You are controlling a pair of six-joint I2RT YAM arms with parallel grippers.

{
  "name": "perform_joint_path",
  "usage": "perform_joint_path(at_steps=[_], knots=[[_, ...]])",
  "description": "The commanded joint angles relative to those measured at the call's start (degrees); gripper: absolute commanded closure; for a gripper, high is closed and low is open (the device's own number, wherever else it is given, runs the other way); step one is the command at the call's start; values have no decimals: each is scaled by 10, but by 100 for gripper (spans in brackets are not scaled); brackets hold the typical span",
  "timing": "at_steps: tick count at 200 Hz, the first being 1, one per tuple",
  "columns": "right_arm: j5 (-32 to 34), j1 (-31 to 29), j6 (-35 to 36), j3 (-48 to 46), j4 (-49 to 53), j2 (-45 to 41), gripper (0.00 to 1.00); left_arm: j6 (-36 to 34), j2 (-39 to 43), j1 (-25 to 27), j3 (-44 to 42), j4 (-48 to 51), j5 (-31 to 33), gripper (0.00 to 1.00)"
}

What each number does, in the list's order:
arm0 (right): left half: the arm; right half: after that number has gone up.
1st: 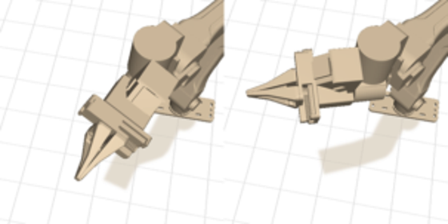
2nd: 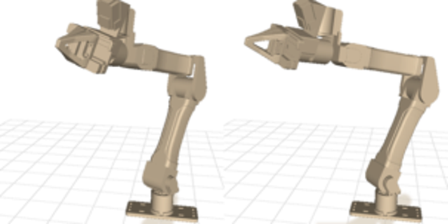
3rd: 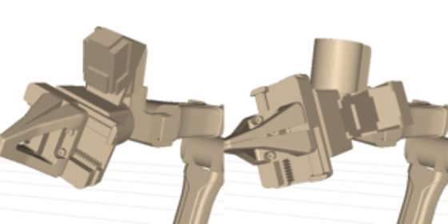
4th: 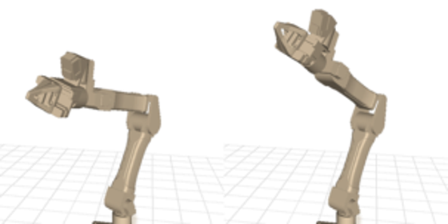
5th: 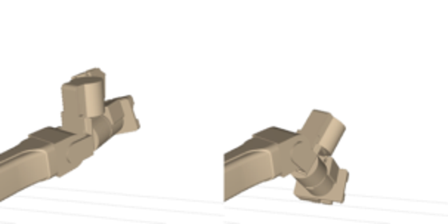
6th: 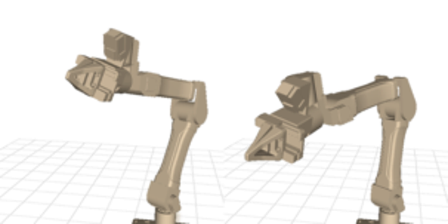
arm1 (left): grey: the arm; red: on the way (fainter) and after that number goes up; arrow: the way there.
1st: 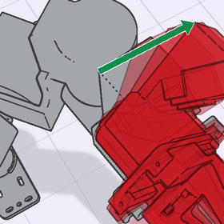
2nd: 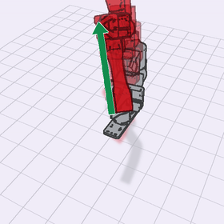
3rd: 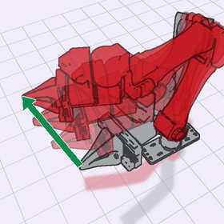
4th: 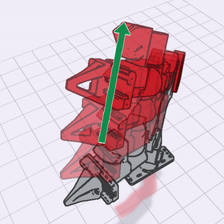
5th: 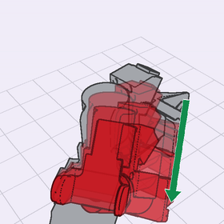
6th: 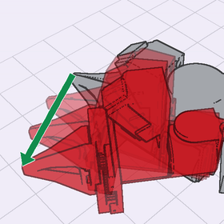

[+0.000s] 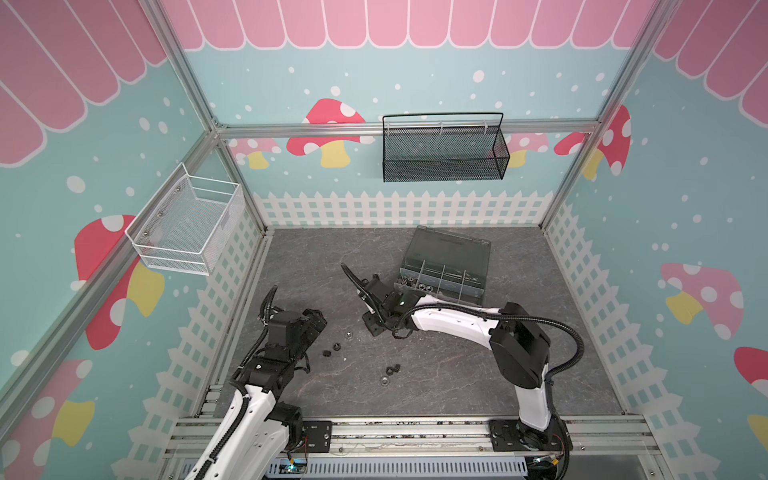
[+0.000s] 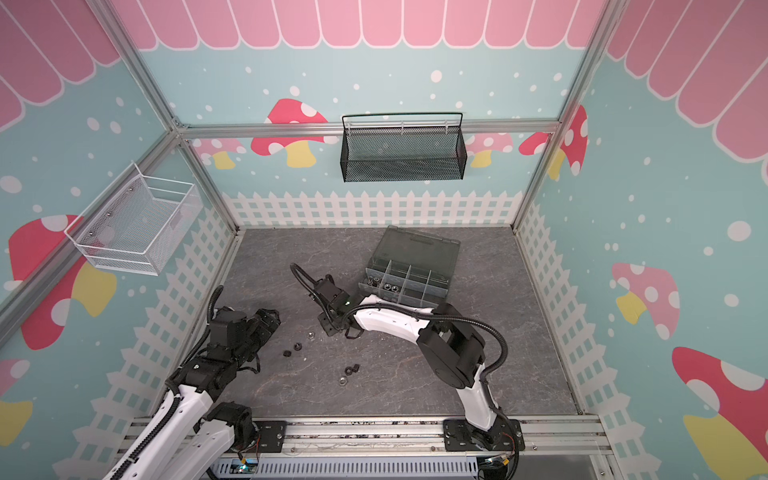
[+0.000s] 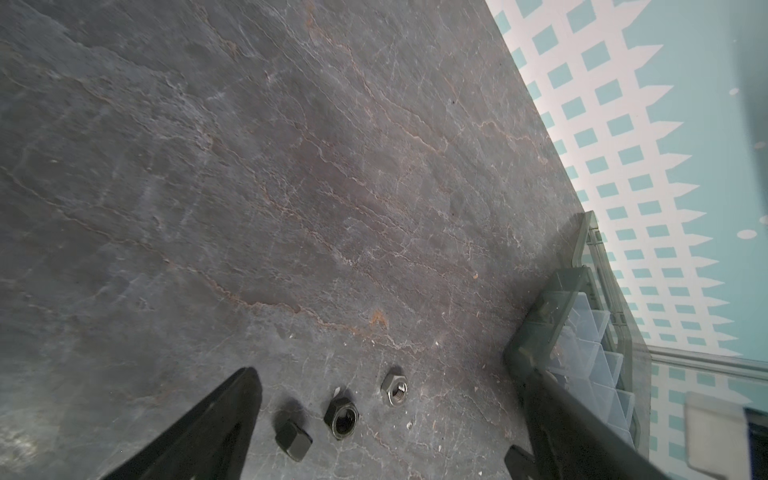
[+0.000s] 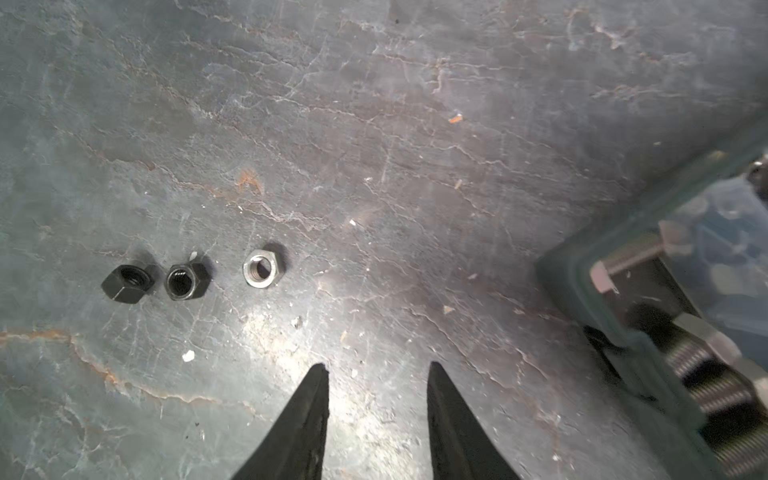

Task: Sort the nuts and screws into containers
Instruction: 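Move the right gripper over a silver hex nut beside two black nuts, then lower the right gripper around the silver hex nut and close it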

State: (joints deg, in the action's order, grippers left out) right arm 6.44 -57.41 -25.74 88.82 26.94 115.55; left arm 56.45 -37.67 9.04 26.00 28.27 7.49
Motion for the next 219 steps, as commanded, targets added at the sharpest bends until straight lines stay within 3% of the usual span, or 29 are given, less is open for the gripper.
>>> perform_joint_path(at_steps=[1, 67, 219], knots=[[-4, -13, 2, 43, 12, 31, 59, 15, 24, -4, -9, 33, 40, 0], [-3, -37, 16, 137, 40, 115, 59, 22, 60, -5, -5, 56, 56, 0], [-11, -52, 30, 228, 82, 213, 51, 15, 69, -5, -13, 59, 70, 0]])
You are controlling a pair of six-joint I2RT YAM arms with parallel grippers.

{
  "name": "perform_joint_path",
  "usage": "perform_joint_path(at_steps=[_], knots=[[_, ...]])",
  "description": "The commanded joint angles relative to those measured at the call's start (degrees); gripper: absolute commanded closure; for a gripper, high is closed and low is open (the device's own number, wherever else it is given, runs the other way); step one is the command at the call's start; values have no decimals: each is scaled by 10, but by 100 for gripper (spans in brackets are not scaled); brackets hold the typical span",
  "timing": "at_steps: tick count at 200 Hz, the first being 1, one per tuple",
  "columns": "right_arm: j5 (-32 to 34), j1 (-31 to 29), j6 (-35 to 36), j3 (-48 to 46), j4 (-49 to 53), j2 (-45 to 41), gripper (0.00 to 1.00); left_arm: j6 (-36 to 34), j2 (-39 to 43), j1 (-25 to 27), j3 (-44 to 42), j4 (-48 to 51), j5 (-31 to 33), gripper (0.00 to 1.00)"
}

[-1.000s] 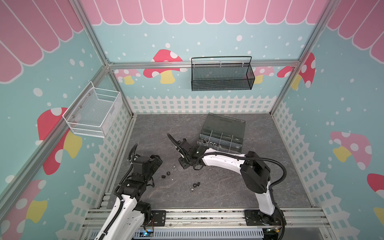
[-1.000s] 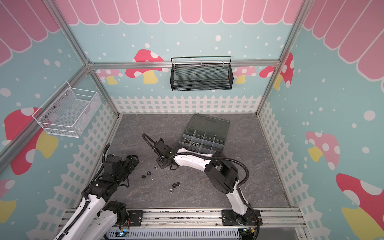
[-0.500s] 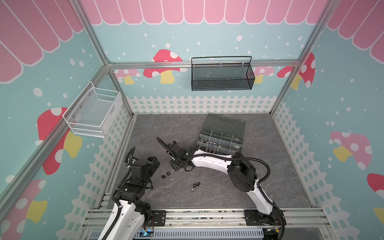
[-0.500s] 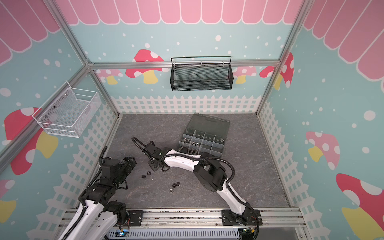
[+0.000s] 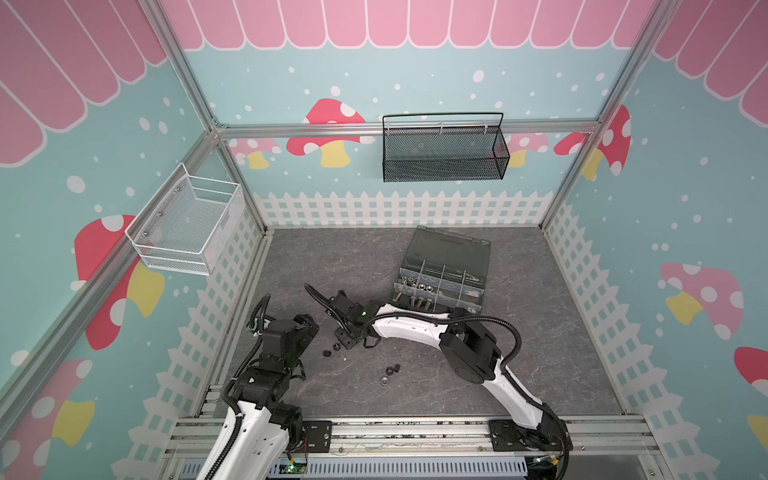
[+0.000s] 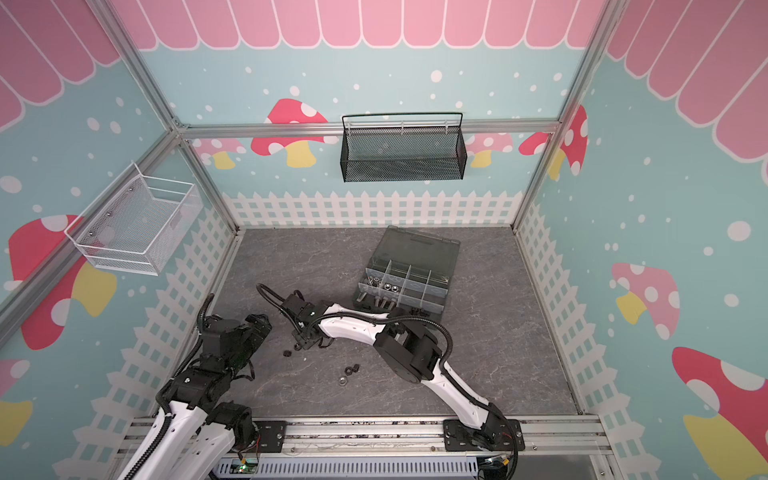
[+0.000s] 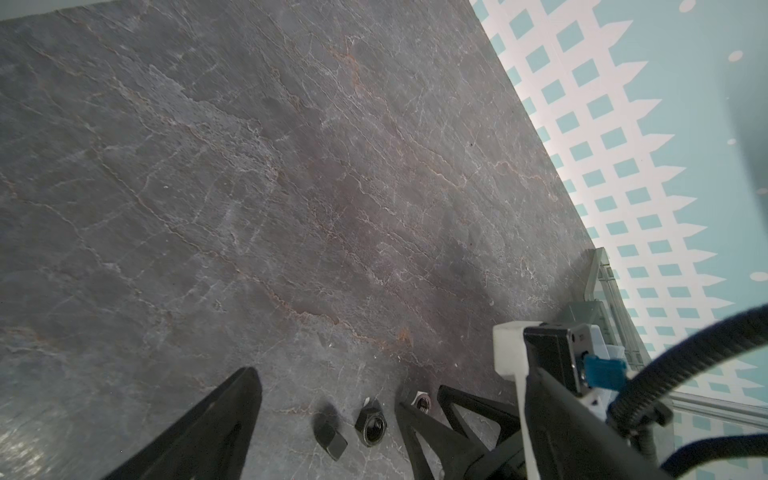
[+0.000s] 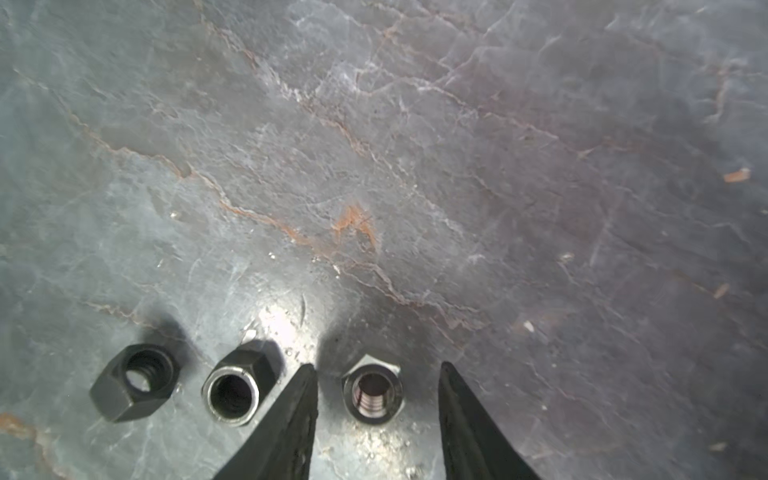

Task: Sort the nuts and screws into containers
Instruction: 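Lower the right gripper around the silver hex nut and close it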

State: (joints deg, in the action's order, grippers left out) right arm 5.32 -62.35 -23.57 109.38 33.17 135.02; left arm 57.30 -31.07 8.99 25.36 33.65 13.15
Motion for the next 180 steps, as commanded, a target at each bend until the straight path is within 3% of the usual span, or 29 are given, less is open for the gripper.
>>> perform_joint_path(at_steps=[1, 180], knots=[[0, -3, 8, 23, 20, 18, 51, 6, 4, -5, -7, 5, 14, 0], [19, -2, 7, 32, 48, 24, 63, -9, -2, -5, 5, 16, 0, 0]])
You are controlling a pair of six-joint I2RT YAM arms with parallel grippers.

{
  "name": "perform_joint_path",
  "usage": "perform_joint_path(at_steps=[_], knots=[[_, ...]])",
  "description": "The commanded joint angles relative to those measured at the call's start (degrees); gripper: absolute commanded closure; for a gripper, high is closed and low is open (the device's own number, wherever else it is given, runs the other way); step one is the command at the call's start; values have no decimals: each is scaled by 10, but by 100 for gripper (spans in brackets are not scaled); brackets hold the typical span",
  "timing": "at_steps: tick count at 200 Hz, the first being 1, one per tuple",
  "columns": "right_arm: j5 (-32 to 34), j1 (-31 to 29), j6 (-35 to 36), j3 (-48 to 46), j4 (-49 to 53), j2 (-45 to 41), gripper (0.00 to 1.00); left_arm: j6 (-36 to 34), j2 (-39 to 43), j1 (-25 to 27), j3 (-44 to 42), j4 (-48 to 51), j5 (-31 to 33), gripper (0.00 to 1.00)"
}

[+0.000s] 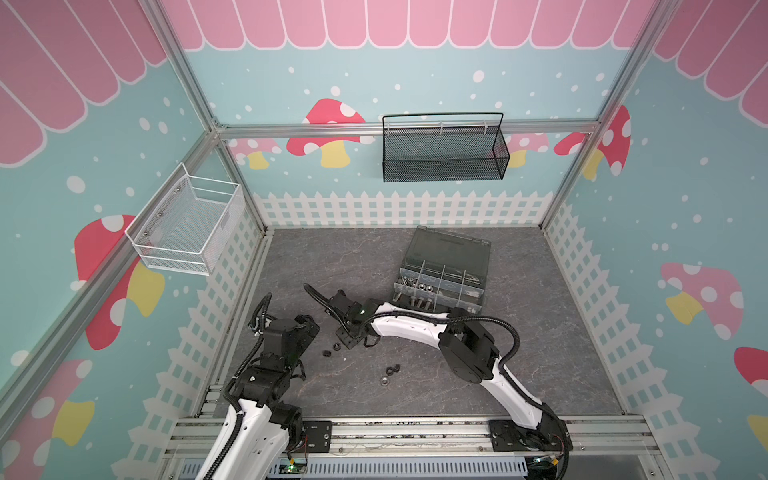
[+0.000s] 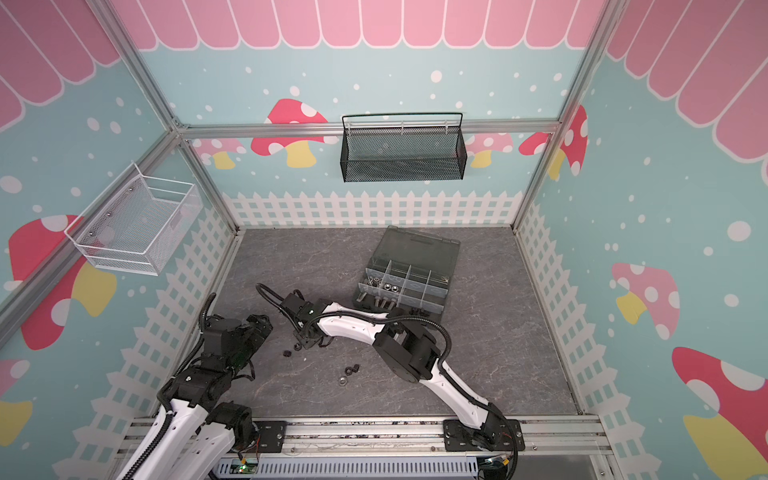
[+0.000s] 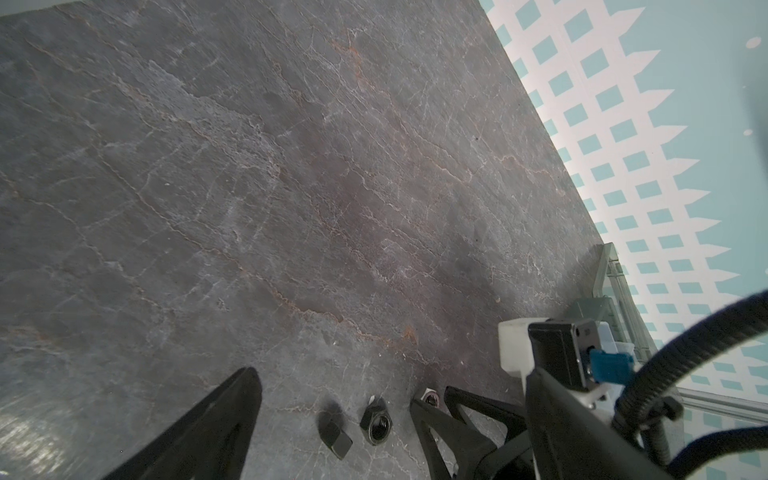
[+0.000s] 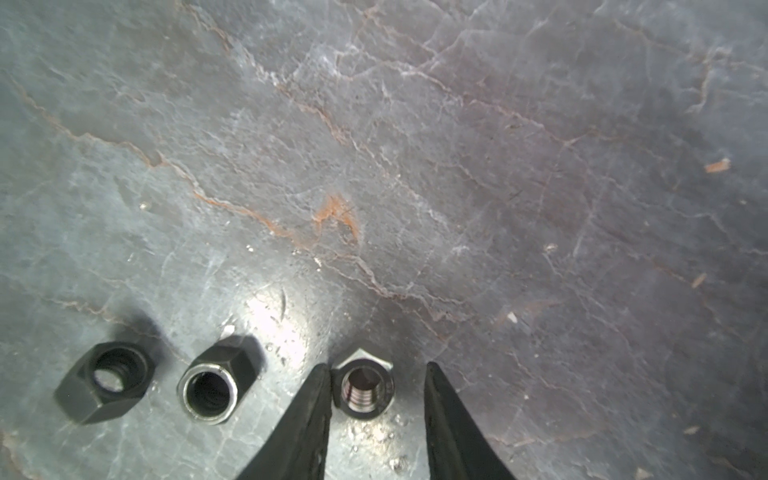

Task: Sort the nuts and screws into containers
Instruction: 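Lower the right gripper around the silver hex nut and close it, then lift the silver hex nut with the right gripper and carry it toward the organizer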

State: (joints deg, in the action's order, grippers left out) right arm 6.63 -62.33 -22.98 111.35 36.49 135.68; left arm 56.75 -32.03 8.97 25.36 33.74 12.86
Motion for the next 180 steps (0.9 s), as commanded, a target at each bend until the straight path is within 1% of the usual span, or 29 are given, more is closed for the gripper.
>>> perform_joint_path(at_steps=[1, 80, 114, 151, 180], knots=[[6, -2, 1, 13, 15, 17, 63, -3, 8, -5, 5, 15, 4, 0], [-7, -1, 2, 10, 18, 30, 65, -1, 12, -4, 5, 22, 18, 0], [-21, -1, 0, 9, 25, 36, 71, -3, 12, -4, 5, 22, 17, 0], [-29, -1, 0, -11, 21, 18, 75, -5, 14, -5, 6, 23, 21, 0], [-32, 0, 0, -23, 21, 13, 81, -9, 13, -5, 7, 22, 26, 0]])
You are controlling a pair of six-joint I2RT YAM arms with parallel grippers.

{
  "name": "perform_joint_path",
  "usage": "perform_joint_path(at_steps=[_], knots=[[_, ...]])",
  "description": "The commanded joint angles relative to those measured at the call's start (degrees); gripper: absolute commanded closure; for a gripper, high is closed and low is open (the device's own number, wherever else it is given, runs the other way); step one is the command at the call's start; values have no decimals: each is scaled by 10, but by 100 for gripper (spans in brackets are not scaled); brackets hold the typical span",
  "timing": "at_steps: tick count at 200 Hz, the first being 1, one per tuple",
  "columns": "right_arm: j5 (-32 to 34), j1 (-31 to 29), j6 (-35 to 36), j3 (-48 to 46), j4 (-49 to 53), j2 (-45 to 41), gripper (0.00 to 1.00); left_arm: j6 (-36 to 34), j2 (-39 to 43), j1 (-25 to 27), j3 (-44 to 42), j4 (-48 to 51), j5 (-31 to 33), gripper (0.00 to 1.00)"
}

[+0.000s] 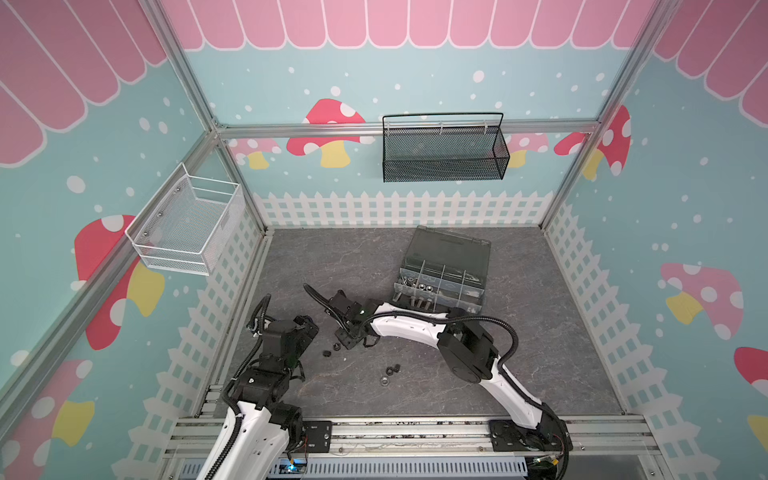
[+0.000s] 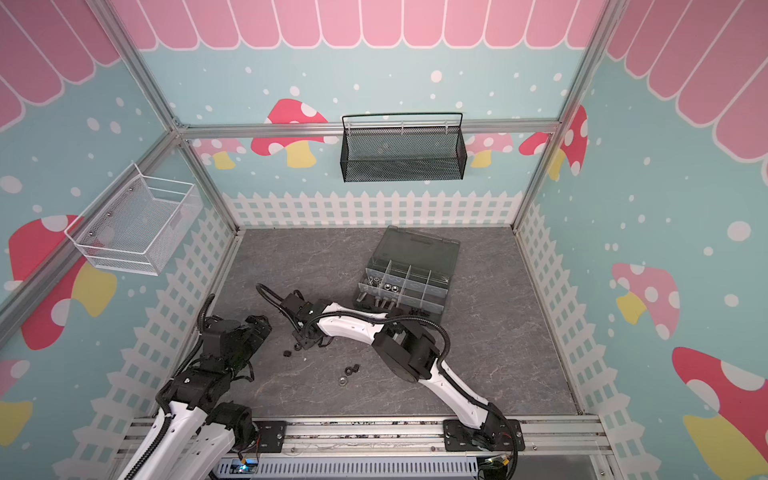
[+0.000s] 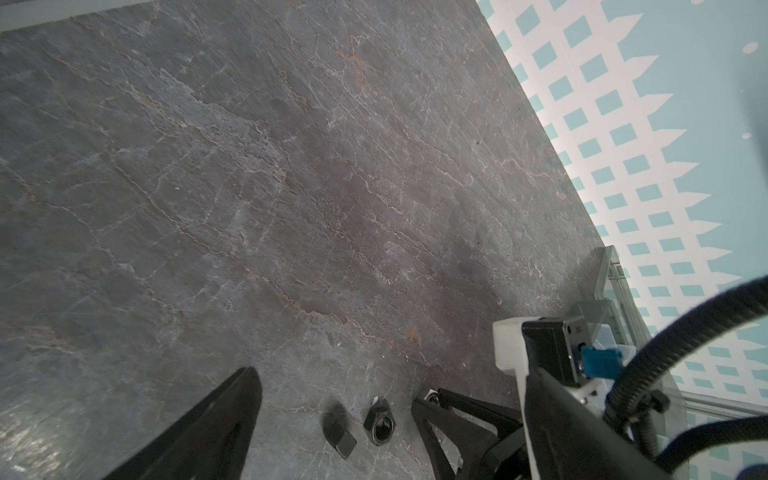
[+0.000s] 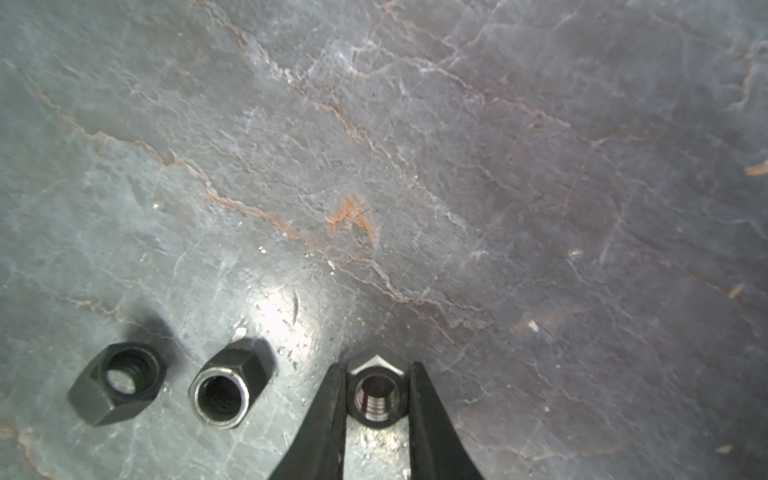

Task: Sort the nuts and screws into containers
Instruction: 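Lift the silver hex nut with the right gripper and carry it toward the organizer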

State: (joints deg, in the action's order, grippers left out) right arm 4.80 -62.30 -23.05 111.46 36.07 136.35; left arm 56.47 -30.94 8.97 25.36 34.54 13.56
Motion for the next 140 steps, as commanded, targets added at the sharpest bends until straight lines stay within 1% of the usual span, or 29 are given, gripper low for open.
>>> perform_joint_path(at_steps=[1, 26, 51, 75, 140], knots=[[-14, 0, 0, -24, 26, 7, 81, -6, 2, -5, 7, 14, 20, 0], [-25, 1, -1, -31, 25, 7, 89, -8, 0, -5, 12, 14, 21, 0], [-22, 2, -3, -44, 25, 0, 93, -10, -1, -5, 16, 14, 21, 0], [-17, 6, -8, -67, 18, -19, 100, -10, -2, -4, 17, 14, 18, 0], [-2, 26, -31, -149, -16, -105, 100, -8, -14, -5, 21, 8, 11, 0]])
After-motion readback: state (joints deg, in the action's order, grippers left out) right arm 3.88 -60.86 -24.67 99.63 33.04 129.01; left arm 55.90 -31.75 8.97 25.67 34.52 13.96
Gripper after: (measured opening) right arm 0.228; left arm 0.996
